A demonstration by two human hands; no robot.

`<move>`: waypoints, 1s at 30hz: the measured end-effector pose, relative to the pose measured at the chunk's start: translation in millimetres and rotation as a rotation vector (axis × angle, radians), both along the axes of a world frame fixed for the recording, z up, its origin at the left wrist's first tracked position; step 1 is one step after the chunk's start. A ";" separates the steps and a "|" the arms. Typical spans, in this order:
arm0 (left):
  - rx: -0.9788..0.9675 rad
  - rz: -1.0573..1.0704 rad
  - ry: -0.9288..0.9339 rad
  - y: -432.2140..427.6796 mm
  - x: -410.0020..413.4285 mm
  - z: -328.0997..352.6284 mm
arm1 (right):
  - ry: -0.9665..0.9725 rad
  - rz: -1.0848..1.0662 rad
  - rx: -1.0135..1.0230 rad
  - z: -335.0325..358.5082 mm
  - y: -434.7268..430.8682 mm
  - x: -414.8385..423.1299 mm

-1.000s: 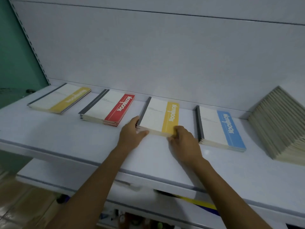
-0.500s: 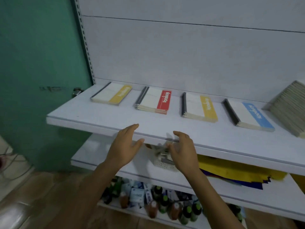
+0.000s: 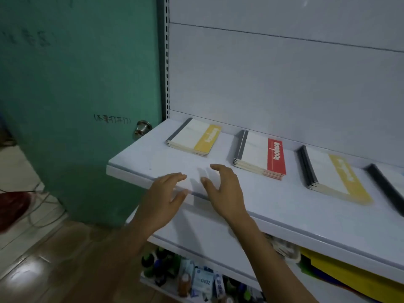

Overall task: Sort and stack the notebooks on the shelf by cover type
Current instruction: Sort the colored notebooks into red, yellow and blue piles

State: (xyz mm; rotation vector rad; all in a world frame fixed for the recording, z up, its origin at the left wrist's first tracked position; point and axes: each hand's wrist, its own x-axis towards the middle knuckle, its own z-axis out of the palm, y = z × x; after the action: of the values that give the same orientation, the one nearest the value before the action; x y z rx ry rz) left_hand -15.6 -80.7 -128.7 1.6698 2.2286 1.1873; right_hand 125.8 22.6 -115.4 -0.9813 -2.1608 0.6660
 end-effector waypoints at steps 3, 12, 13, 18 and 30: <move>-0.075 0.007 0.042 14.7 -39.4 11.7 | 0.042 0.023 -0.050 7.5 29.1 -59.8; -0.055 -0.002 0.094 66.3 -120.7 7.3 | -0.071 -0.359 -0.262 5.0 136.3 -136.9; -0.037 -0.017 0.084 76.4 -126.5 7.9 | -0.089 -0.365 -0.261 0.9 136.9 -137.9; 0.055 -0.120 -0.037 133.4 -149.6 23.7 | -0.021 -0.341 -0.315 -3.5 128.9 -125.4; -0.150 -0.219 -0.136 216.9 -186.4 18.2 | 0.304 -0.714 -0.447 -0.4 51.1 -113.9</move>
State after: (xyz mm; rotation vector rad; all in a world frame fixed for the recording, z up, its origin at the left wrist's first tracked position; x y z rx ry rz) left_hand -201.9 136.2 -110.5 1.6693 1.9451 1.0216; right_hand 11.9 73.7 -115.9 -1.6435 -1.2787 0.8720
